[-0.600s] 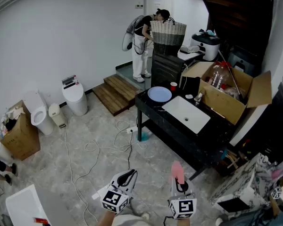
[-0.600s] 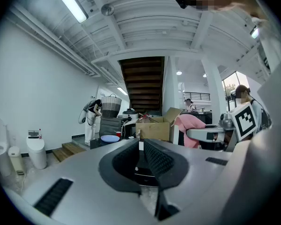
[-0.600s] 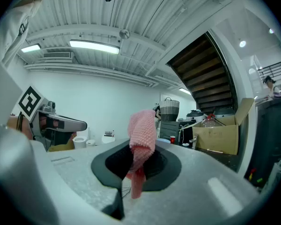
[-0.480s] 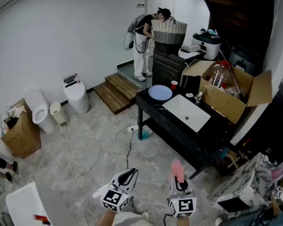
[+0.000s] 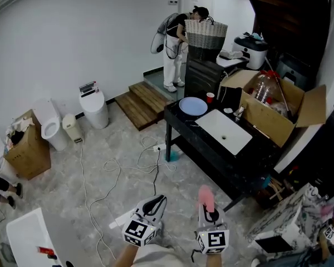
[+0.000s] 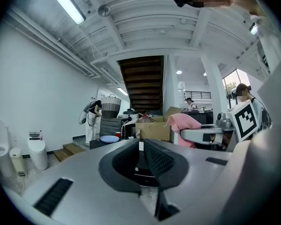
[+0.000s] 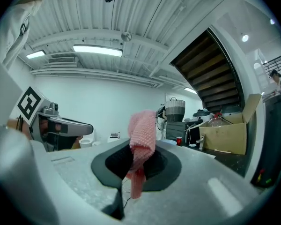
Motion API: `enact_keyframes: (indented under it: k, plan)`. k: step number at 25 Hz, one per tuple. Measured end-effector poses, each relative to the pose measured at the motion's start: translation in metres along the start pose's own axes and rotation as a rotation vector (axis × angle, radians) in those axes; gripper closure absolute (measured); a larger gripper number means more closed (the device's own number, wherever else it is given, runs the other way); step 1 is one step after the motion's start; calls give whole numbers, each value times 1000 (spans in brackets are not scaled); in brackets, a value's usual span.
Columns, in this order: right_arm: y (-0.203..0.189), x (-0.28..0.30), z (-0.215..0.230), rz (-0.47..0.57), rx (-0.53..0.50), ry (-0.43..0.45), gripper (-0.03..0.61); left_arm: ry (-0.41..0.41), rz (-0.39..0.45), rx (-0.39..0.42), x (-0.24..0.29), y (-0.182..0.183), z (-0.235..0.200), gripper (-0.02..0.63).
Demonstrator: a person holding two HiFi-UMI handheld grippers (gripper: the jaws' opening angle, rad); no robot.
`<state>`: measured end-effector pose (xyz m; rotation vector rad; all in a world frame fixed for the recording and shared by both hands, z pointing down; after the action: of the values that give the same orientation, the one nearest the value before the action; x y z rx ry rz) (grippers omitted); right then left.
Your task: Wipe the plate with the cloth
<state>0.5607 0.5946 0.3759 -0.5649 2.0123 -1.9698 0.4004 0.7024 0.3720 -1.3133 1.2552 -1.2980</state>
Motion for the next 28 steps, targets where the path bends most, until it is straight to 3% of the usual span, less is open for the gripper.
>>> enact_keyframes:
  k: [15, 28]
  plan:
    - [-1, 85, 13, -52, -21, -4, 546, -20, -3, -1, 57, 2, -62, 581]
    - [10, 168, 31, -95, -20, -62, 546, -76, -3, -13, 120, 19, -132, 581]
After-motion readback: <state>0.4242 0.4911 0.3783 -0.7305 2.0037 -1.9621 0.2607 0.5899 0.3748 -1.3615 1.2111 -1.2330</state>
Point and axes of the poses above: the fingertips, and each gripper's own axes: x forward along the fingers, z to its right, y out of its top, the point moved 6 cm from there along -x, backward along the fingers
